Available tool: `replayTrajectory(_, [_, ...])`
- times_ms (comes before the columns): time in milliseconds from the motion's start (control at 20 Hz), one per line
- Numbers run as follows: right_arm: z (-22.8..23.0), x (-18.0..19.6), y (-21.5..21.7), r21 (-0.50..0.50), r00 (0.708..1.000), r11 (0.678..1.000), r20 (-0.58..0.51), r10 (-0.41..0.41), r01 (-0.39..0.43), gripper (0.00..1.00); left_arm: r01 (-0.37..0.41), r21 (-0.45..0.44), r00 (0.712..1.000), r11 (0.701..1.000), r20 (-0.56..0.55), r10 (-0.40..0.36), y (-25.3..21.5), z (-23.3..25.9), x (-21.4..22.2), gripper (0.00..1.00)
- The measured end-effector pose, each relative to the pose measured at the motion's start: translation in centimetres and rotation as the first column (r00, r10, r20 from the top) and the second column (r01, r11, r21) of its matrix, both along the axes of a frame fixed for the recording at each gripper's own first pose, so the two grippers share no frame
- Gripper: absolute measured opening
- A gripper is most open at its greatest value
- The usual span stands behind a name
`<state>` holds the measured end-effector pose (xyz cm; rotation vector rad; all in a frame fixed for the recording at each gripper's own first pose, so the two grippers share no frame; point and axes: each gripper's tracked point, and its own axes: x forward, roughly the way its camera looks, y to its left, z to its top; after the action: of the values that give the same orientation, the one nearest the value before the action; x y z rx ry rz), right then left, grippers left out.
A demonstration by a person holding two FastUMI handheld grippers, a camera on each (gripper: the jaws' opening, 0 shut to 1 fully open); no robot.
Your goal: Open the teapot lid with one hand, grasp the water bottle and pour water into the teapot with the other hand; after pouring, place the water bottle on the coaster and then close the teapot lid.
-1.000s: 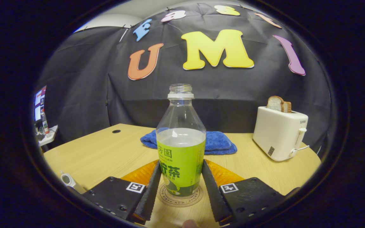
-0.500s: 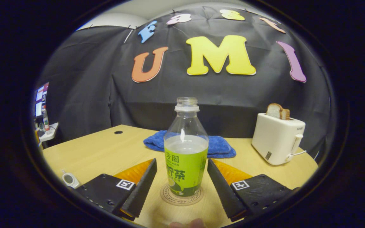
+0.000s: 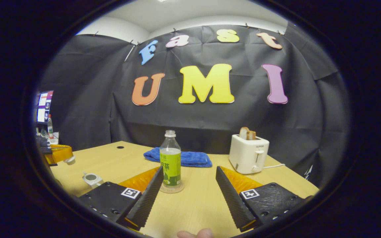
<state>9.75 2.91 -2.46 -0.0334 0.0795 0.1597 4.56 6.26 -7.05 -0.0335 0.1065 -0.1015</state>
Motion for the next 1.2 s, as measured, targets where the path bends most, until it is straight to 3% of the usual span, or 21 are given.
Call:
replayTrajectory(350, [-2.4,-3.5,-3.4,0.000,0.998,0.998,0.005,-0.056,0.056,0.94,0.019,-0.025,0.999,1.000,-0.043,-0.020,-2.6,-2.2,2.2,0.04])
replayTrajectory(1200, [-3.5,-3.3,-4.1,0.014,0.998,0.998,-0.022,-0.062,0.063,0.94,-0.002,-0.032,0.994,0.999,-0.113,-0.002,-3.2,-5.5,3.0,0.04])
